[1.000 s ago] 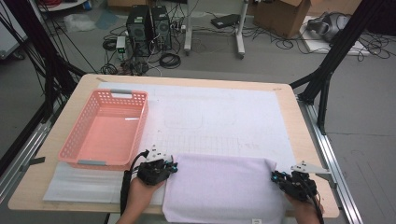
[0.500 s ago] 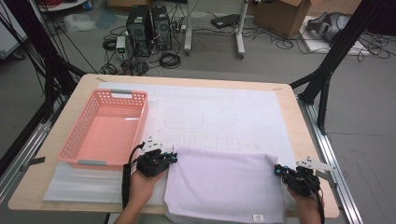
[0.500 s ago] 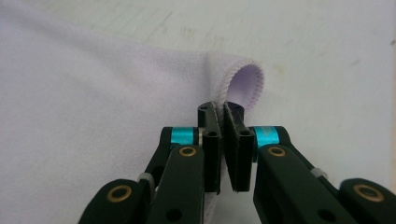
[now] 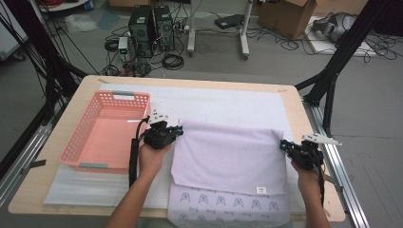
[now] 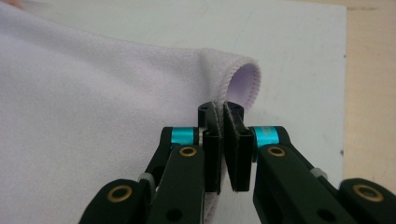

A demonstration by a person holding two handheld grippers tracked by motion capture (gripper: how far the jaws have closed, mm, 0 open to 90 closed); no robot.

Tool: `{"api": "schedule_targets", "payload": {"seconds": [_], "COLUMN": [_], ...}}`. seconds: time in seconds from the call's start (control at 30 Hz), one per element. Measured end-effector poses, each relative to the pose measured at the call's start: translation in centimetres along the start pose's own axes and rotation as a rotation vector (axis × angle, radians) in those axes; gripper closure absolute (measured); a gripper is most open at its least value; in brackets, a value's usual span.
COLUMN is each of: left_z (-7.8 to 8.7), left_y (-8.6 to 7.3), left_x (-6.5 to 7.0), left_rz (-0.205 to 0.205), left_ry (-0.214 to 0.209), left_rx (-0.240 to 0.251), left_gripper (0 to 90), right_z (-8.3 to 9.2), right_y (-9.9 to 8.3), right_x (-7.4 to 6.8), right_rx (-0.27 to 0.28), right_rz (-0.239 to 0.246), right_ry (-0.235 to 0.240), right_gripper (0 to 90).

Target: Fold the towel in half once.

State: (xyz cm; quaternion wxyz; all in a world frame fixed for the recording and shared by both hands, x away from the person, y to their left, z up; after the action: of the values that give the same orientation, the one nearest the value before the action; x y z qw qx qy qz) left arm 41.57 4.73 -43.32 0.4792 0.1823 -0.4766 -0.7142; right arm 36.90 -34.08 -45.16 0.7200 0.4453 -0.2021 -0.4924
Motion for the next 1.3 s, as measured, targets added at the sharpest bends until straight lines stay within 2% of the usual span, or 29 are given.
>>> {"api": "schedule_targets", "payload": {"seconds": [0.2, 0.27, 0.3, 0.47, 0.53, 0.6, 0.7, 0.83, 0.9, 1.07, 1.1, 1.13, 1.2, 1.23, 1.3], "left_z": [-2.0, -2.5, -2.6, -3.5, -3.8, -4.0, -4.5, -5.0, -5.2, -5.5, -5.5, -5.5, -5.5, -5.5, -5.2], "left_y": [1.2, 1.5, 1.6, 2.2, 2.5, 2.9, 3.1, 3.6, 3.6, 3.4, 3.3, 3.3, 3.2, 3.1, 3.0], "left_x": [-1.5, -1.8, -2.1, -3.3, -3.7, -4.0, -4.3, -4.2, -4.3, -4.5, -4.4, -4.4, -4.4, -4.3, -3.9], "left_rz": [0.055, 0.045, 0.051, 0.068, 0.069, 0.074, 0.074, 0.065, 0.077, 0.056, 0.048, 0.058, 0.097, 0.097, 0.073], "left_ry": [0.019, 0.031, 0.040, 0.067, 0.077, 0.088, 0.094, 0.084, 0.079, 0.074, 0.073, 0.073, 0.064, 0.065, 0.061], "left_rx": [0.018, 0.004, 0.014, 0.004, 0.008, 0.035, 0.029, 0.039, 0.043, 0.048, 0.048, 0.044, 0.026, 0.022, 0.007], "left_gripper": [86.2, 86.2, 86.2, 86.2, 86.2, 86.2, 86.2, 86.2, 86.2, 86.0, 84.6, 78.7, 58.9, 53.4, 51.2], "right_z": [-2.1, -2.7, -2.9, -4.3, -4.8, -5.3, -5.9, -6.6, -7.0, -7.5, -7.6, -7.7, -7.7, -7.6, -7.2], "right_y": [2.2, 2.7, 3.0, 4.5, 5.2, 5.7, 6.5, 6.7, 6.5, 6.5, 6.4, 6.2, 6.0, 6.0, 6.1], "right_x": [0.9, 1.1, 1.2, 1.5, 1.5, 1.6, 1.8, 2.4, 2.6, 2.7, 2.8, 2.8, 3.0, 3.0, 2.9], "right_rx": [0.003, -0.008, -0.009, -0.006, 0.002, 0.001, 0.003, 0.001, 0.003, 0.004, -0.001, -0.012, -0.023, -0.019, -0.013], "right_rz": [0.013, 0.029, 0.032, 0.037, 0.039, 0.040, 0.030, -0.005, -0.026, -0.013, -0.009, -0.021, -0.039, -0.050, -0.035], "right_ry": [-0.032, -0.045, -0.048, -0.056, -0.058, -0.063, -0.074, -0.084, -0.082, -0.085, -0.087, -0.083, -0.088, -0.081, -0.072], "right_gripper": [86.1, 86.1, 86.1, 86.1, 86.1, 86.1, 86.1, 86.0, 86.1, 85.7, 84.1, 80.1, 69.3, 68.8, 67.8]}}
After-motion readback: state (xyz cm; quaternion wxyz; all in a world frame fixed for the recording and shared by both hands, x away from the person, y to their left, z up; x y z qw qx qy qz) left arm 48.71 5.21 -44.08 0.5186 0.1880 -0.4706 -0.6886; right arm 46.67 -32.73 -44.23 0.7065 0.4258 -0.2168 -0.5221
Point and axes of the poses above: each handheld gripper's, and its own axes: z roughly backward along the jaws, y roughly out of its top, x roughly to its right, the point moved 8 cm from there along -z, roughly forward along the jaws, and after that the axes turned 5 degrees about y, right-handed, at the moved point
